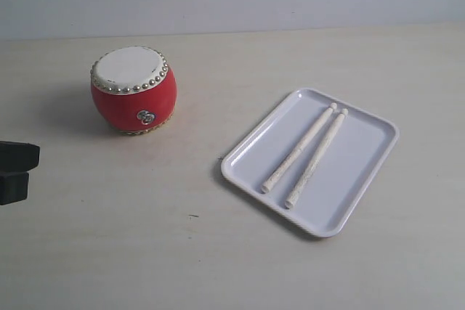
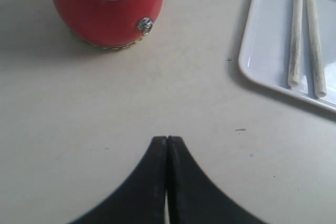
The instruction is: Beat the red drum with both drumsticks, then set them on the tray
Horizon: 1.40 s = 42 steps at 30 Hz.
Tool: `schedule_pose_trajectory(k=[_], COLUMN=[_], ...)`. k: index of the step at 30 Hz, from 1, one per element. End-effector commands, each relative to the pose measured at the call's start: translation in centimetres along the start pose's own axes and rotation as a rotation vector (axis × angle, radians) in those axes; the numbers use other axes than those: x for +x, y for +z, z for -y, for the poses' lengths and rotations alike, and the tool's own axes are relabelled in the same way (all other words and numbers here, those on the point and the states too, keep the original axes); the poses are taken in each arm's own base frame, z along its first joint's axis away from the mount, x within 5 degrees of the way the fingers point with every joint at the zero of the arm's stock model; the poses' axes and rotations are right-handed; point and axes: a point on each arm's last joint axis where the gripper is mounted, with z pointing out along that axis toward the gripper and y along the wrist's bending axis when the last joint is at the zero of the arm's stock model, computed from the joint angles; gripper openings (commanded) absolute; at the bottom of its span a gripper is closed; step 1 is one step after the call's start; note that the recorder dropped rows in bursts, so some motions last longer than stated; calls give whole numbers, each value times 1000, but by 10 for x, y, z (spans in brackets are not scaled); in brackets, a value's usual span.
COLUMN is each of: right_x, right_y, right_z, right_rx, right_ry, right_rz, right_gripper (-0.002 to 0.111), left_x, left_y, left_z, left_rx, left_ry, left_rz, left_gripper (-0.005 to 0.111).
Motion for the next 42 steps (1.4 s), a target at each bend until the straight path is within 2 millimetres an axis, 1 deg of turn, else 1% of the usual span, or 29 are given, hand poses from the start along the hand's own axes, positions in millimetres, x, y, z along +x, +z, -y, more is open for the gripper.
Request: schedule_pose_trajectory(k=[1, 3, 6, 9, 13, 18, 22, 25, 30, 31, 42], right_x=[16, 24, 34, 46, 67, 102, 140, 168, 195, 198, 197], right_y=[-8, -13, -22, -34, -50, -66, -78, -82, -88, -88, -88], right_z=[-8, -6, -1, 6, 17, 24, 29, 33, 37, 38, 37], right_rx=[-91, -74, -15, 72, 174, 209, 198, 203, 219, 221, 216], right_ry=[-148, -133, -58, -2, 72, 93, 64, 67, 79, 79, 79], right_rz=[-168, -268, -375, -400, -381, -374, -387, -434, -510, -521, -511], right_gripper=[0, 0, 0, 0, 0, 0, 0, 0, 0, 0, 0], left_x=[0, 0, 0, 0, 0, 0, 0, 0, 0, 0, 0], left_y=[0, 0, 0, 0, 0, 0, 0, 0, 0, 0, 0], left_z=[0, 0, 0, 0, 0, 0, 0, 0, 0, 0, 0], left_rx=[2, 2, 2, 2, 2, 2, 2, 2, 2, 2, 2], left_ry=[3, 3, 3, 3, 3, 3, 3, 3, 3, 3, 3], left_rz=[8, 8, 8, 8, 8, 8, 8, 8, 9, 9, 9], left_gripper=[0, 0, 0, 0, 0, 0, 0, 0, 0, 0, 0])
